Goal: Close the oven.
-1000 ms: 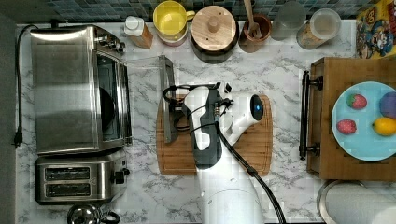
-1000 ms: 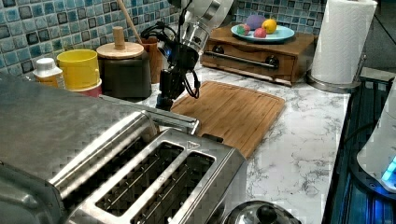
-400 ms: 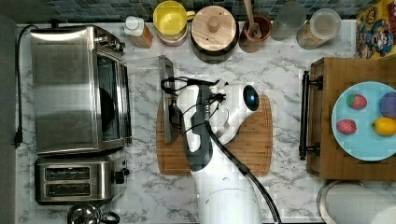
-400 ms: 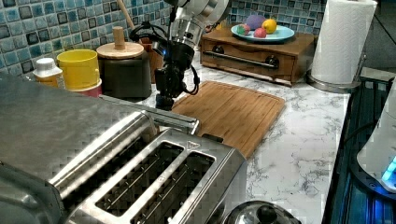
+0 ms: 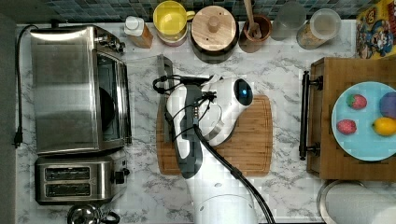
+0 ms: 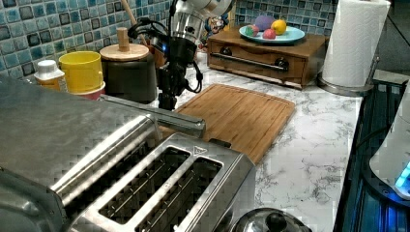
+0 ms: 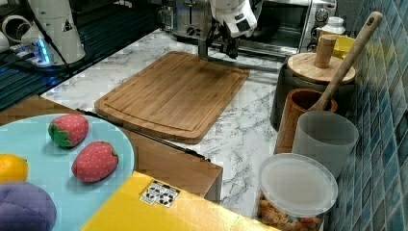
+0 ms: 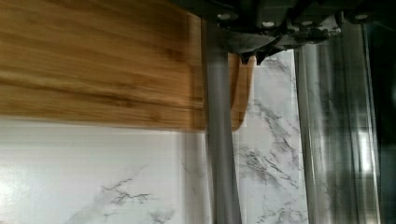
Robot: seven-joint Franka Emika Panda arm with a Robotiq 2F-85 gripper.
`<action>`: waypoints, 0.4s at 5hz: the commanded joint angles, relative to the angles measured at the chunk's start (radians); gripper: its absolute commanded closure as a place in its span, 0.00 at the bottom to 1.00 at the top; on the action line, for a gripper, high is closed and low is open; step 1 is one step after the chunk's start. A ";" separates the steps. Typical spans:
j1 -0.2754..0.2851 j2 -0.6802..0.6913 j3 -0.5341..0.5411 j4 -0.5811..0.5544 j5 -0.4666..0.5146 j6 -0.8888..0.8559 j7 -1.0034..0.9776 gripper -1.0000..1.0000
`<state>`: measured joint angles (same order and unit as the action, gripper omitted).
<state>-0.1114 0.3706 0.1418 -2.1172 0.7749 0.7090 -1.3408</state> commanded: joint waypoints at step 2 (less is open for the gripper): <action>0.333 -0.126 0.160 0.304 -0.153 -0.108 0.286 1.00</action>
<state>0.0235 0.2935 0.0751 -2.0723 0.6357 0.6475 -1.1260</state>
